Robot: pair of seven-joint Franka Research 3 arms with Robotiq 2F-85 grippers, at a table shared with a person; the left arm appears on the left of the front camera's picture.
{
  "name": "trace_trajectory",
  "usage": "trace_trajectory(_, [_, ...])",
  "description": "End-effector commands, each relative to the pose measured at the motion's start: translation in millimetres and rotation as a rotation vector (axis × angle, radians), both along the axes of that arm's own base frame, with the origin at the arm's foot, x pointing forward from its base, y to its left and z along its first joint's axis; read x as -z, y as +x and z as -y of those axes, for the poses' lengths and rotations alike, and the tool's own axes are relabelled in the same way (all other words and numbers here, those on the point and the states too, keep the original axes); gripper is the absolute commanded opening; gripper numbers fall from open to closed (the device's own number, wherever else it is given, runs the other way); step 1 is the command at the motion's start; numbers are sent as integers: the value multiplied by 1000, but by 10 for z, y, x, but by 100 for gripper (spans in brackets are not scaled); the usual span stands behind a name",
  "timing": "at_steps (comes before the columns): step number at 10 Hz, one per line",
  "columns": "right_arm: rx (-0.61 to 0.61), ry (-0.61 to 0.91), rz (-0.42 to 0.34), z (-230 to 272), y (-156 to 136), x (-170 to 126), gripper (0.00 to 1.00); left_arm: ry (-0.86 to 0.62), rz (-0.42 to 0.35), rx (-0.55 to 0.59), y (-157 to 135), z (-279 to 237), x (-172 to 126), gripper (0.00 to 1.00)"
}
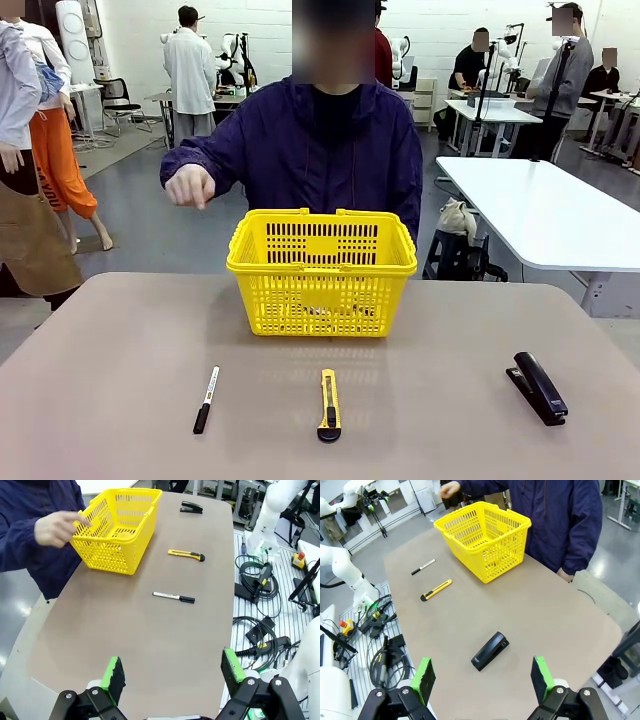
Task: Place the items the person wants into the basket.
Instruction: Pick up the item the person points to and place it in the Market Basket.
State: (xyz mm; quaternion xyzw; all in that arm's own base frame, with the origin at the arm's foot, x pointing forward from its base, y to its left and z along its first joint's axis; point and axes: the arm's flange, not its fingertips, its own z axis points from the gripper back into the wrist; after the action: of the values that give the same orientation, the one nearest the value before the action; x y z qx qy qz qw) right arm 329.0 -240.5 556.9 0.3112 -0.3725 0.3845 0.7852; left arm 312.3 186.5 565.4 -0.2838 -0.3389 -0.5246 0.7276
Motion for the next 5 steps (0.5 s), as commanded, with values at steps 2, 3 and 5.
trace_trajectory(2, [-6, 24, 34, -3, 18, -2, 100, -19, 29, 18, 8, -20, -8, 100])
trace_trajectory(3, [-6, 24, 34, -3, 18, -2, 100, -19, 29, 18, 8, -20, -8, 100])
trace_trajectory(5, [-6, 24, 34, -3, 18, -2, 100, -19, 29, 18, 8, -20, -8, 100])
